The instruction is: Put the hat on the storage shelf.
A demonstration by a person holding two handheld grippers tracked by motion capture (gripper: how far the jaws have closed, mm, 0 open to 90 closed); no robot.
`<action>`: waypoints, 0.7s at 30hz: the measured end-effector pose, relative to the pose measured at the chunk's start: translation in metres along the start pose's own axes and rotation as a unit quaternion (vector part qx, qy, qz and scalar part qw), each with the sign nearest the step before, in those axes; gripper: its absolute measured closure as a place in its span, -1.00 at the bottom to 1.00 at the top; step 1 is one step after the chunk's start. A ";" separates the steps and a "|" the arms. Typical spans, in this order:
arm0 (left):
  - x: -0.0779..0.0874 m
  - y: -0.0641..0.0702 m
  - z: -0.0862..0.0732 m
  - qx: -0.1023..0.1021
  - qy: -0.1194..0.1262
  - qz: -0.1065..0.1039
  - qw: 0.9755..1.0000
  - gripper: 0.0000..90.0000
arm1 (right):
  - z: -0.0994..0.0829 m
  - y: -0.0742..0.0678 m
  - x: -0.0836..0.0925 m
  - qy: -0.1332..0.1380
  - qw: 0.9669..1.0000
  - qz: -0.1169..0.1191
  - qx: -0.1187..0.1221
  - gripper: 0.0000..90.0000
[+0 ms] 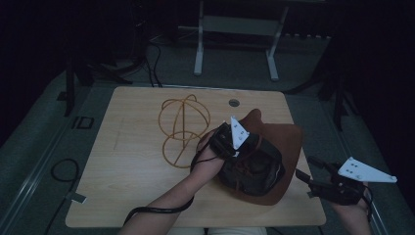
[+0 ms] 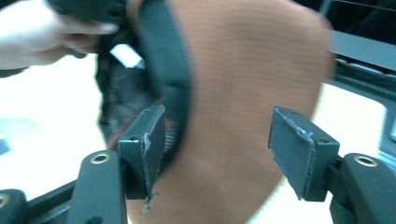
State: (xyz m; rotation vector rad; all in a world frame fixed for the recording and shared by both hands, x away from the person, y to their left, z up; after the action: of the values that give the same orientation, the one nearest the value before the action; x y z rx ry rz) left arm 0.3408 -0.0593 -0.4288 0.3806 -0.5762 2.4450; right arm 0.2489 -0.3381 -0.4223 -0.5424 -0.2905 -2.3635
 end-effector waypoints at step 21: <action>0.049 -0.015 -0.016 -0.035 0.156 -0.194 0.968 0.94 | 0.002 0.038 -0.023 0.008 1.000 -0.001 -0.019 -0.04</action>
State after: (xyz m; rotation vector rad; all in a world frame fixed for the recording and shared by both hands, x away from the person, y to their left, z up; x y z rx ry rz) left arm 0.3096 -0.0173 -0.4191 0.0651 -0.4050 2.0446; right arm 0.2903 -0.3523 -0.4285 -0.5398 -0.2402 -2.3789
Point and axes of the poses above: each handheld gripper's, and its own axes: x roughly backward along the jaws, z roughly out of its top, y roughly to its right, the point moved 3 cm from there along -x, roughly forward along the jaws, and after that the axes turned 5 degrees about -y, right-handed, at the moved point
